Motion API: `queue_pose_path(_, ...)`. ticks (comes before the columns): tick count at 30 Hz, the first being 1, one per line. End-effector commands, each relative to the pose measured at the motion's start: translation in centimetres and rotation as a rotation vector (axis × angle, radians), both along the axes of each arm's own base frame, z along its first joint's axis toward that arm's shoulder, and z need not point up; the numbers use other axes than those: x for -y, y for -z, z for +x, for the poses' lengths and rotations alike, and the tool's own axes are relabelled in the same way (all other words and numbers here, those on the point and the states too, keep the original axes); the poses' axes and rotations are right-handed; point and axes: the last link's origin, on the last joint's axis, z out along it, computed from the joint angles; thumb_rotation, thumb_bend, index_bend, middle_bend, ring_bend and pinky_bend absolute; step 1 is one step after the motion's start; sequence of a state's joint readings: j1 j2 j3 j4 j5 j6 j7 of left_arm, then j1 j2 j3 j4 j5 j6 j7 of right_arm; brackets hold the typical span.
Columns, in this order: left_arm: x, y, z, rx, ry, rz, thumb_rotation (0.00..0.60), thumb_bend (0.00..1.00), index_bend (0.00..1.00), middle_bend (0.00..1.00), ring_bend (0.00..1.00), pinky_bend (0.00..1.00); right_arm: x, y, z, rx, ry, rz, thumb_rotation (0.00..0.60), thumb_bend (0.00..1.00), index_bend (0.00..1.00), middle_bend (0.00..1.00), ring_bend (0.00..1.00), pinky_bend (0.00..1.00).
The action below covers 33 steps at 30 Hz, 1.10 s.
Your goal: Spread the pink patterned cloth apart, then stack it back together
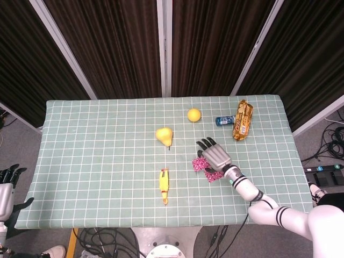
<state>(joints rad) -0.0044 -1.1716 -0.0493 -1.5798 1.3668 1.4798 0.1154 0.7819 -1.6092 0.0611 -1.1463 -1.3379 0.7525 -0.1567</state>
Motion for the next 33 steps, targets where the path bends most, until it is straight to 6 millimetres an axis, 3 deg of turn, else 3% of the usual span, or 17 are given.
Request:
queue_pose_path(1,-0.2,0.0,0.1,-0.002,0.004,-0.003,0.6,0.03,0.26,0.23,0.17,0.14,-1.3,-0.8,-1.8,-0.016,0.007,0.025,0.531,0.16,0.37,0.07,0.0,0.0)
queue_pose_path(10,-0.4,0.0,0.7,-0.006,0.014,-0.006,0.6,0.03,0.26,0.23,0.17,0.14,-2.1,-1.1,-3.9,-0.022,0.024,0.038,0.518,0.16,0.35,0.07,0.0,0.0)
queue_pose_path(33,-0.2,0.0,0.8,-0.01,0.01,-0.003,0.6,0.03,0.26,0.23,0.17,0.14,-2.1,-1.1,-5.1,-0.057,-0.005,0.054,0.505,0.16,0.31,0.07,0.0,0.0)
